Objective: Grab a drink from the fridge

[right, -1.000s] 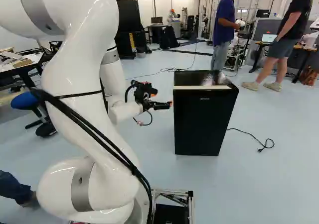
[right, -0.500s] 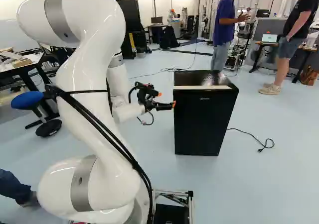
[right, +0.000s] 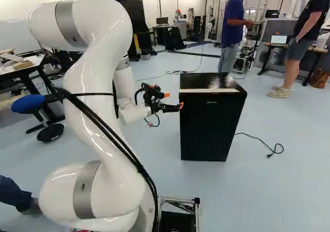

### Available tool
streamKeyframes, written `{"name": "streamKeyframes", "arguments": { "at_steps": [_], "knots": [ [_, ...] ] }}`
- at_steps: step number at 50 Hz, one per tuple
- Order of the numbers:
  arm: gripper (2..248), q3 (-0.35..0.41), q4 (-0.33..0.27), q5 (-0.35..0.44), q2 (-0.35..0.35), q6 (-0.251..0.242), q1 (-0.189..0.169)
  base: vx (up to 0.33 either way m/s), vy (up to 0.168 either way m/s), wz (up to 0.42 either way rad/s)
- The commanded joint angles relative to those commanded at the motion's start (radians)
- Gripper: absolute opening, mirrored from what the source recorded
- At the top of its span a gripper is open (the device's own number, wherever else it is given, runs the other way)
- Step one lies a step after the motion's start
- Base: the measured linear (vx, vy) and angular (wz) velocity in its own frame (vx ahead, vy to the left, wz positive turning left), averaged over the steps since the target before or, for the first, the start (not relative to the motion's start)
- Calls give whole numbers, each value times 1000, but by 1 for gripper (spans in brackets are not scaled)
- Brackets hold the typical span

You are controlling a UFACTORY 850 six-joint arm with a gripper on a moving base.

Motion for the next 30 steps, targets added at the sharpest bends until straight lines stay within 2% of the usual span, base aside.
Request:
{"name": "streamKeyframes", "arguments": {
  "at_steps": [30],
  "knots": [
    [247,-41,0,0,-26,0,-37,0,0,0]
  ]
}}
